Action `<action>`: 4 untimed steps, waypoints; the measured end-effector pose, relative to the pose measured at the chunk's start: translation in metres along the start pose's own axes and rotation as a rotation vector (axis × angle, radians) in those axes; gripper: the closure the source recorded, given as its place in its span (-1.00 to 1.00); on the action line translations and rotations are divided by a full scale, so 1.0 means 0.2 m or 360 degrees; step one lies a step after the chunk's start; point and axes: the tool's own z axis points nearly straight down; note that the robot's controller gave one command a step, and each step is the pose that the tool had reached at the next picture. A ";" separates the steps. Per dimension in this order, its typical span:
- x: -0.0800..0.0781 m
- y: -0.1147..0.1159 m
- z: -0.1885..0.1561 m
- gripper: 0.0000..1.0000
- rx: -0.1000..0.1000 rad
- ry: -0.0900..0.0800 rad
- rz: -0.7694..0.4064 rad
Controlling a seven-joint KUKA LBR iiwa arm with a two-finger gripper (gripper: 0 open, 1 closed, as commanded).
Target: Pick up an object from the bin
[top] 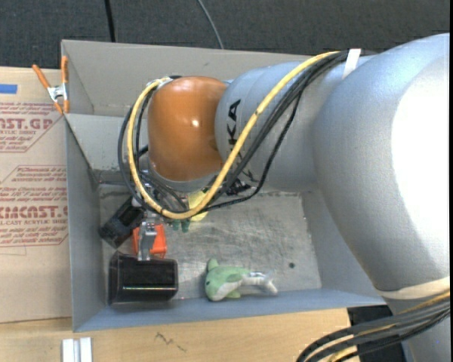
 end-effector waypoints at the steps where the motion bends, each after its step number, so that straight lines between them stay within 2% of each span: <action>1: -0.12 0.04 0.19 -1.00 -0.0016 -0.0033 -0.0178; 2: -0.18 -0.04 0.13 -1.00 -0.0001 -0.0001 -0.0385; 3: -0.22 -0.10 0.16 -1.00 -0.0013 -0.0012 -0.0307; 4: -0.25 -0.11 0.19 -1.00 -0.0018 -0.0042 -0.0671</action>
Offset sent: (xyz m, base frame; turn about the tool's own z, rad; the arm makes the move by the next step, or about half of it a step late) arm 0.0434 -0.0156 -0.0170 -0.2704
